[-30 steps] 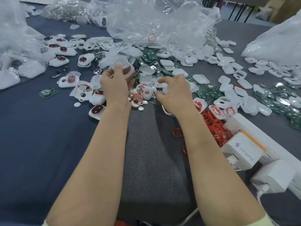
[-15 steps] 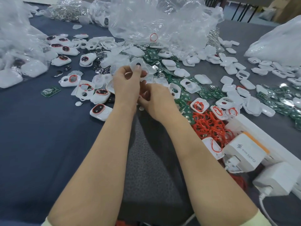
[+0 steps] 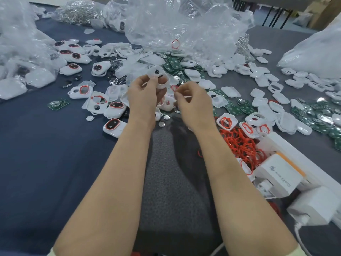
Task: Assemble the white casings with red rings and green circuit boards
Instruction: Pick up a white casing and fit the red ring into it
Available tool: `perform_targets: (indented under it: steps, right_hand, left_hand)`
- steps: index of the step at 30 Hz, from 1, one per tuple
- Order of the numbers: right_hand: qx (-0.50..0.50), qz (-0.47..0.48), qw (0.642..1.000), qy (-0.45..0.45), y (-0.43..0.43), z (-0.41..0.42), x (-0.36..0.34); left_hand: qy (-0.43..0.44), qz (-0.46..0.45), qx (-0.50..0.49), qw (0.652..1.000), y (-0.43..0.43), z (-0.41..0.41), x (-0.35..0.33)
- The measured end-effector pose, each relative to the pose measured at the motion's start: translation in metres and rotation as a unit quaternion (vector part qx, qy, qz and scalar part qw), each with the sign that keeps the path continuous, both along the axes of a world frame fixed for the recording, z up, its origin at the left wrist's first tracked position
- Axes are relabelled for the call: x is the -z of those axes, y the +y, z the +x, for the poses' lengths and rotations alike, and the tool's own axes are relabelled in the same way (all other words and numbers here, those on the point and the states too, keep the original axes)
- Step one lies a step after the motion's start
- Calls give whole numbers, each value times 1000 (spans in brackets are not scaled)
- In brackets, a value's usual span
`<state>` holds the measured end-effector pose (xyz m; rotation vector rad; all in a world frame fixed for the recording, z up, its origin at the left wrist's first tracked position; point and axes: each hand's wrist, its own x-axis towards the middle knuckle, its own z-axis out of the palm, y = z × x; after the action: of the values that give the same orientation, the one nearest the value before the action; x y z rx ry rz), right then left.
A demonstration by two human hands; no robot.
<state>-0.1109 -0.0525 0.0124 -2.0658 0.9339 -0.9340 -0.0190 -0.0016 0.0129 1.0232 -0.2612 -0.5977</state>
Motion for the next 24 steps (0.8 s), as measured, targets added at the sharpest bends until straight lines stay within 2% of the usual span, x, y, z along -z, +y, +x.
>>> perform_targets:
  steps: [4,8,12,14,17,20,24]
  right_hand:
    - [31,-60,996,-54,-3,-7,-4]
    - [12,-122,992,8,-7,-9,-2]
    - [-3,-123,992,37,-8,-4,2]
    - [12,-108,994,23,-8,-4,3]
    - [57,-70,996,10,-14,-7,5]
    - [94,-71,992,42,-21,-11,9]
    - [69,-92,988,104,-20,-6,12]
  left_hand:
    - [-40,48,75,995,1,-6,3]
    - [-69,80,103,989,2,-8,5]
    - [-77,87,99,988,2,-7,6]
    - [-88,92,80,989,1,-7,6]
    - [-92,86,-9,992,1,-2,4]
    - [-43,58,-85,994,2,4,3]
    - [-5,30,-88,996,0,5,5]
